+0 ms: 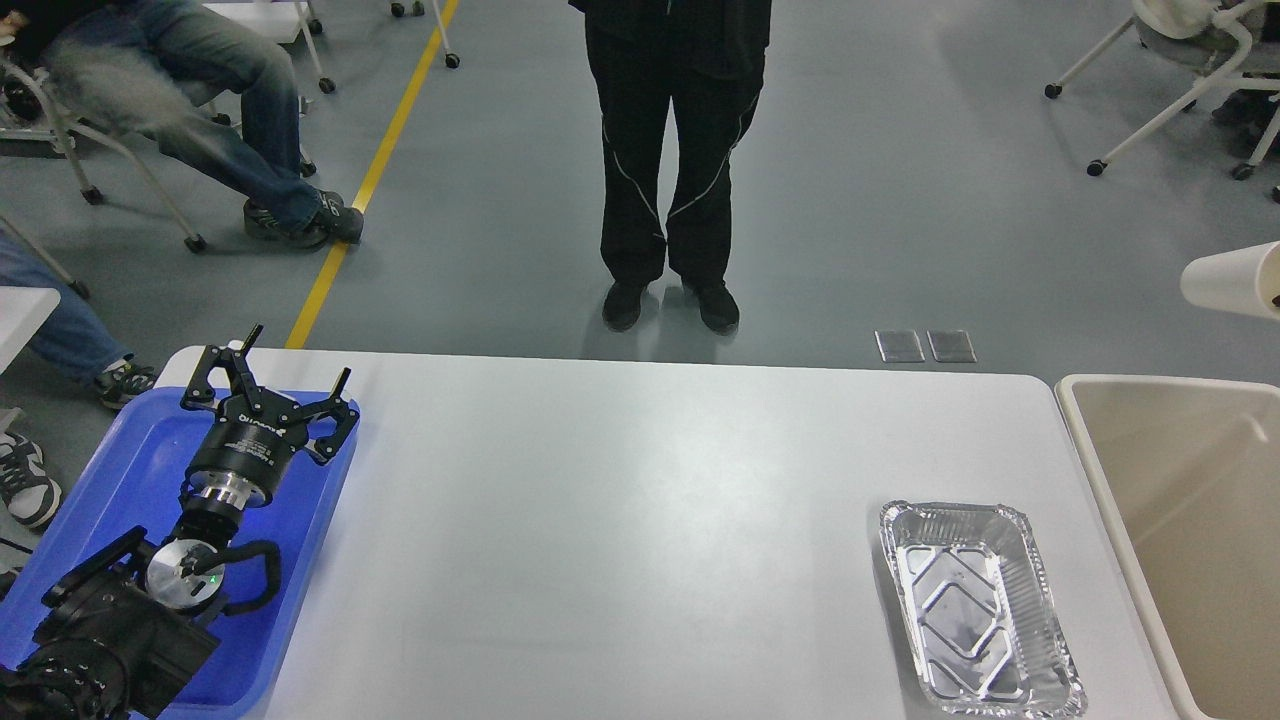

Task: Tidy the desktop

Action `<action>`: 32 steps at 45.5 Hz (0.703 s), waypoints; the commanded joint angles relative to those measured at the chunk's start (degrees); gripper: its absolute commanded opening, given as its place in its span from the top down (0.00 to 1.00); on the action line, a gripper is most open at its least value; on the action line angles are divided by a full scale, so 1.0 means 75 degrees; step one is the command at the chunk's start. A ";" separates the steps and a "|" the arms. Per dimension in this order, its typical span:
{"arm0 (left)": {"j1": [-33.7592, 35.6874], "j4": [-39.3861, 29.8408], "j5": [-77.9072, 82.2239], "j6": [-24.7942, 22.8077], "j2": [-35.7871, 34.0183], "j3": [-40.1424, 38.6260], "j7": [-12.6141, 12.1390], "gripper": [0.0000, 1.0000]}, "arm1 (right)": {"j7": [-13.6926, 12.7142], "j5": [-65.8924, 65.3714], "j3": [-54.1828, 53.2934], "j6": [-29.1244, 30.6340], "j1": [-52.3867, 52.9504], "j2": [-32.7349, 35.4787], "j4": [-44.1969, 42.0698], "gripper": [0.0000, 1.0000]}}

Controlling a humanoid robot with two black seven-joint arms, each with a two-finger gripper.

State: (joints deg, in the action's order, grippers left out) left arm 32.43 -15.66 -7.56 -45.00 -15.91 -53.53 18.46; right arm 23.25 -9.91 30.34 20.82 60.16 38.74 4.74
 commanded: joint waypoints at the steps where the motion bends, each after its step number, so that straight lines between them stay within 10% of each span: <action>1: 0.0000 -0.0010 0.0000 0.0000 0.0000 0.0000 0.0000 0.00 | -0.1821 0.0172 -0.0764 -0.0431 -0.0509 -0.0057 -0.0644 1.00; 19: 0.0000 -0.0010 0.0000 0.0000 0.0000 0.0000 0.0000 0.00 | -0.2291 0.0184 -0.1104 -0.3430 -0.1879 -0.0759 -0.0656 1.00; 32: 0.0000 0.0002 0.0000 0.0000 0.0000 0.0000 0.0000 0.00 | -0.2315 0.0172 -0.1748 -0.4146 -0.2700 -0.1568 -0.0667 1.00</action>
State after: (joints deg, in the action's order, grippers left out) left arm 32.43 -15.65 -7.56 -45.00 -15.91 -53.53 18.46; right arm 6.69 -8.63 21.04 -4.59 45.05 31.47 -0.04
